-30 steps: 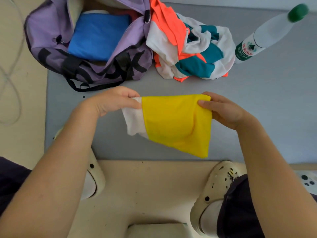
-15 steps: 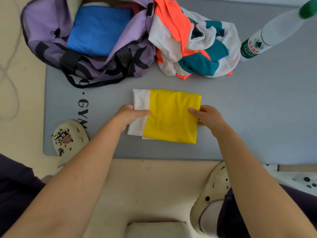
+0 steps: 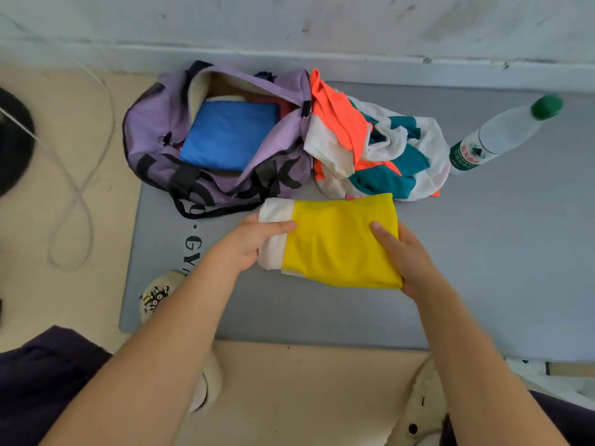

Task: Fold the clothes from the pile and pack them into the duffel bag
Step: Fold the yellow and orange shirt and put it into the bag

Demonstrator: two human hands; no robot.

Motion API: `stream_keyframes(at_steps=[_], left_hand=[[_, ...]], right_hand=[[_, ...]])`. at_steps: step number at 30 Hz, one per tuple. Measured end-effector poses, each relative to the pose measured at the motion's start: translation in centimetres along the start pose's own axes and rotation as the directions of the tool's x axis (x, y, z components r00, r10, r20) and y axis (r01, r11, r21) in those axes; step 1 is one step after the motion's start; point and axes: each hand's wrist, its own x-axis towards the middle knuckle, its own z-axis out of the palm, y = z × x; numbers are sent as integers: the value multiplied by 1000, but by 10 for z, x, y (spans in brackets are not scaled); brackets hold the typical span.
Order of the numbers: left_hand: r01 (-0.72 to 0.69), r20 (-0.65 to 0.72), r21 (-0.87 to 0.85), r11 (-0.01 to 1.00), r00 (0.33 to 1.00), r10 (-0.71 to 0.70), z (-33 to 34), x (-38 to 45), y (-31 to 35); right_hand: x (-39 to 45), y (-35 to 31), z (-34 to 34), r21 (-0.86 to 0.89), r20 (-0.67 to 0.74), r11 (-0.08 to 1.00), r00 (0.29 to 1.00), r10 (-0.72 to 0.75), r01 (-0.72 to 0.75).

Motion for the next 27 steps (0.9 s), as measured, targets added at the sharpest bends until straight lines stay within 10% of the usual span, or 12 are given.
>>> stream_keyframes(at_steps=[9,21,27], left_hand=[[-210,-138,360,909,951,275,-96,-77,198],[-39,-90,217,975,994,60,-160,19,128],[-248,-2,-46,968,969,249,-161,75,152]], right_hand=[[-21,-140,139,83,147,921,909,-389,380],[54,-147,201,-360,-59,931,995,-86,59],[98,-160,194,-99,21,935,940,-341,341]])
